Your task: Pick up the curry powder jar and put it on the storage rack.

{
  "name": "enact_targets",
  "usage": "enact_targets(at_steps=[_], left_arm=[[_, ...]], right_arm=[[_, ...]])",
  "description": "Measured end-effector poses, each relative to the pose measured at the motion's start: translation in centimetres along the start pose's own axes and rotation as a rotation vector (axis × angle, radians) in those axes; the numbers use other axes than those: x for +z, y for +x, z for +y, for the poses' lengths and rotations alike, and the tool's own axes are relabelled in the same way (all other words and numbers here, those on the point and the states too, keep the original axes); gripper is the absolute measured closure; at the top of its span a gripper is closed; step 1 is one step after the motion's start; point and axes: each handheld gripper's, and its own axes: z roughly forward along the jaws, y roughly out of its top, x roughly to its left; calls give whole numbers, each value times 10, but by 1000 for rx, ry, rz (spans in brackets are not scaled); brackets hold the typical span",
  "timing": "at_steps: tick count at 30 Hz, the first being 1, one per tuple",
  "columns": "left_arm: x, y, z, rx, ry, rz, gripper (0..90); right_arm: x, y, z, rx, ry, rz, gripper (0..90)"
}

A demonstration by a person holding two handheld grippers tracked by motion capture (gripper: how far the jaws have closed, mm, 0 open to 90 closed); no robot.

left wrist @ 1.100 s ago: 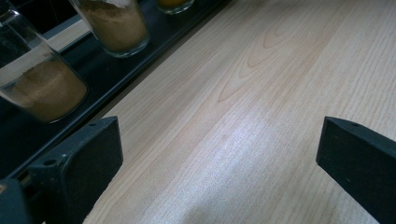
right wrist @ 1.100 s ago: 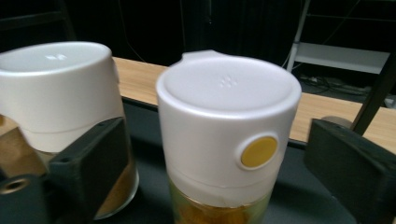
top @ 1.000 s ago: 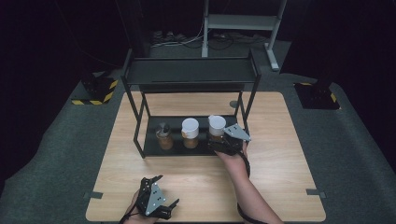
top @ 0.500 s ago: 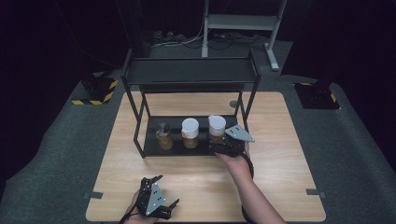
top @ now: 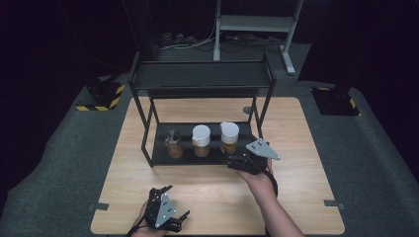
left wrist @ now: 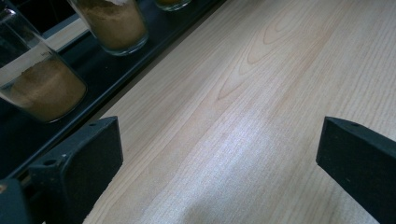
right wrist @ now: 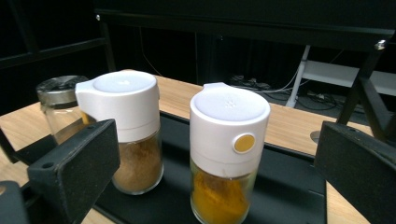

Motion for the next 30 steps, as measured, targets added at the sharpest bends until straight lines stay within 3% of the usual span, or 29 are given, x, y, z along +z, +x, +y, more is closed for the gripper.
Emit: enact_targets(at_steps=[13, 21, 30], left_arm=[[1, -2, 2, 10, 8, 7, 9], [1, -2, 3, 3, 14, 11, 8], [2, -4, 3, 6, 18, 20, 8]], right_arm=[[-43, 1, -12, -58, 3, 9, 0], [-63, 0, -21, -68, 11, 8, 0], [-91, 1, -39, -104, 32, -9, 0]])
